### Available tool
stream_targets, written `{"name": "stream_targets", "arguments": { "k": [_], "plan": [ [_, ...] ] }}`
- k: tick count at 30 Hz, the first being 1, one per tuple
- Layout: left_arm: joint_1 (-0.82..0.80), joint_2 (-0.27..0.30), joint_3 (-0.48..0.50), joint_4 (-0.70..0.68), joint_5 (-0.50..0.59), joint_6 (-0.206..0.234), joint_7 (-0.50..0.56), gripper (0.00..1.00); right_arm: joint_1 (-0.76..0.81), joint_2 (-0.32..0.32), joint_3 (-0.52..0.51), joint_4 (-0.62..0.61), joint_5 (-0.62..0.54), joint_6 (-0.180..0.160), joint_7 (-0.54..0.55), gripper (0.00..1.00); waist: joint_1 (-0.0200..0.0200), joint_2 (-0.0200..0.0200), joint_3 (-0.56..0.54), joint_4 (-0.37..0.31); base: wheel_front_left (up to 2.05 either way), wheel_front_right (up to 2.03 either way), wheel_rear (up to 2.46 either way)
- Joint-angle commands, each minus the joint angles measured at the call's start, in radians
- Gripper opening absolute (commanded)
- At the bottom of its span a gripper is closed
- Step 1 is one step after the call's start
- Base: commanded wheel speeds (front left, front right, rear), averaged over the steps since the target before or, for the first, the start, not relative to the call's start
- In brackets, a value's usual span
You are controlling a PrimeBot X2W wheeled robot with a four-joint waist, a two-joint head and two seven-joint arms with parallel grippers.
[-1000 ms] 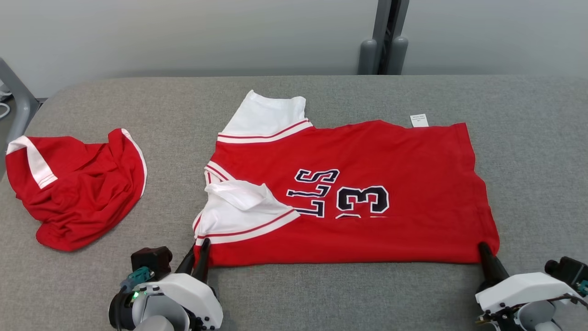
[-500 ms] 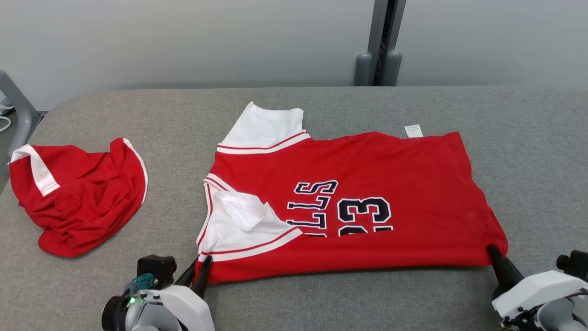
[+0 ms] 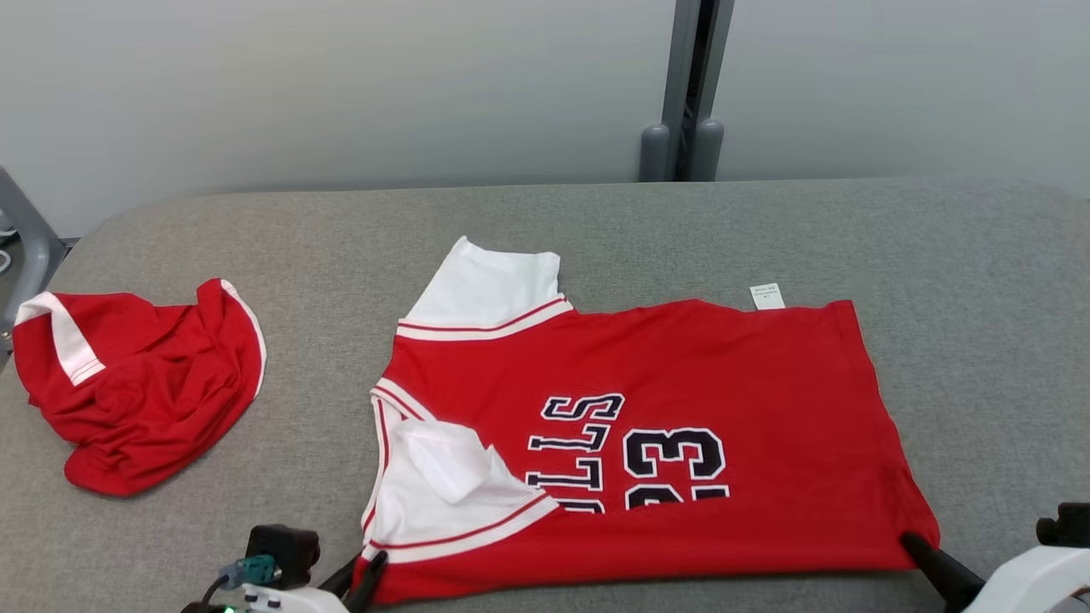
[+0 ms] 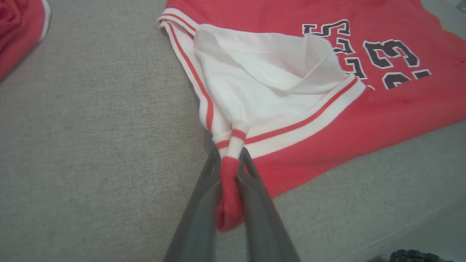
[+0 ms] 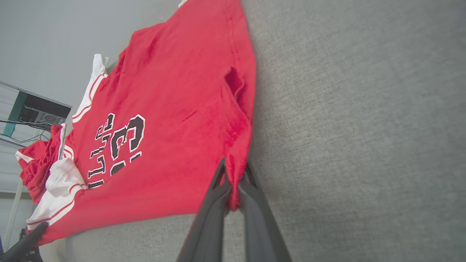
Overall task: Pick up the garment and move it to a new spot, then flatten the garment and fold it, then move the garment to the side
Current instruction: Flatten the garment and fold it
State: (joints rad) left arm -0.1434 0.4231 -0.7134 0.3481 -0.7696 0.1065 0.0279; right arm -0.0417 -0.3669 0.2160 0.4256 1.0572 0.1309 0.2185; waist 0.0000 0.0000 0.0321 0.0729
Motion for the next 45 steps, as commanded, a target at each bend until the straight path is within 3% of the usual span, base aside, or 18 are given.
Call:
{"name": "stream_targets", "arguments": {
  "k": [1,7,16,17,18,19,28,31,35,45],
  "plan": [
    [0.018,0.026,0.004,-0.027,-0.008,0.011,0.013,0.0,0.021,-0.013,-0.01,-0.025,0.007,0.0,0.02,0.0,0.0,0.0,0.001,-0.004,0.0,0.0,0.0],
    [0.075,0.086,-0.008,-0.153,-0.018,0.031,0.075,0.0,0.105,-0.025,-0.053,-0.116,0.008,0.0,0.109,0.0,0.0,0.0,0.002,-0.011,0.0,0.0,0.0],
    [0.127,0.136,-0.025,-0.266,-0.041,0.052,0.149,0.0,0.185,0.017,-0.143,-0.196,-0.03,0.0,0.198,0.0,0.0,0.0,-0.006,-0.015,0.0,0.0,0.0],
    [0.13,0.137,-0.026,-0.272,-0.044,0.054,0.157,0.29,0.187,0.025,-0.154,-0.201,-0.04,0.0,0.202,0.4,0.0,0.0,-0.007,-0.015,0.0,0.0,0.0],
    [0.131,0.137,-0.021,-0.279,-0.046,0.06,0.157,0.86,0.189,0.036,-0.167,-0.201,-0.046,0.0,0.207,1.0,0.0,0.0,-0.009,-0.014,0.0,0.0,0.0],
    [0.131,0.136,-0.017,-0.283,-0.047,0.067,0.155,1.0,0.186,0.042,-0.178,-0.209,-0.064,0.0,0.2,1.0,0.0,0.0,-0.011,-0.014,0.0,0.0,0.0],
    [0.106,0.132,0.027,-0.31,-0.036,0.113,0.103,1.0,0.122,0.119,-0.255,-0.263,-0.183,0.0,0.121,1.0,0.0,0.0,-0.025,-0.011,0.0,0.0,0.0],
    [0.082,0.109,0.069,-0.309,-0.024,0.142,0.034,1.0,0.094,0.122,-0.245,-0.301,-0.239,0.0,0.044,1.0,0.0,0.0,-0.024,-0.012,0.0,0.0,0.0],
    [0.049,0.06,0.118,-0.302,-0.034,0.141,-0.073,1.0,0.044,0.12,-0.224,-0.337,-0.303,0.0,-0.094,1.0,0.0,0.0,-0.02,-0.016,0.0,0.0,0.0],
    [-0.028,-0.051,0.156,-0.2,-0.012,0.147,-0.228,1.0,-0.028,0.133,-0.137,-0.261,-0.502,0.0,-0.365,1.0,0.0,0.0,0.009,-0.031,0.0,0.0,0.0]
  ]
}}
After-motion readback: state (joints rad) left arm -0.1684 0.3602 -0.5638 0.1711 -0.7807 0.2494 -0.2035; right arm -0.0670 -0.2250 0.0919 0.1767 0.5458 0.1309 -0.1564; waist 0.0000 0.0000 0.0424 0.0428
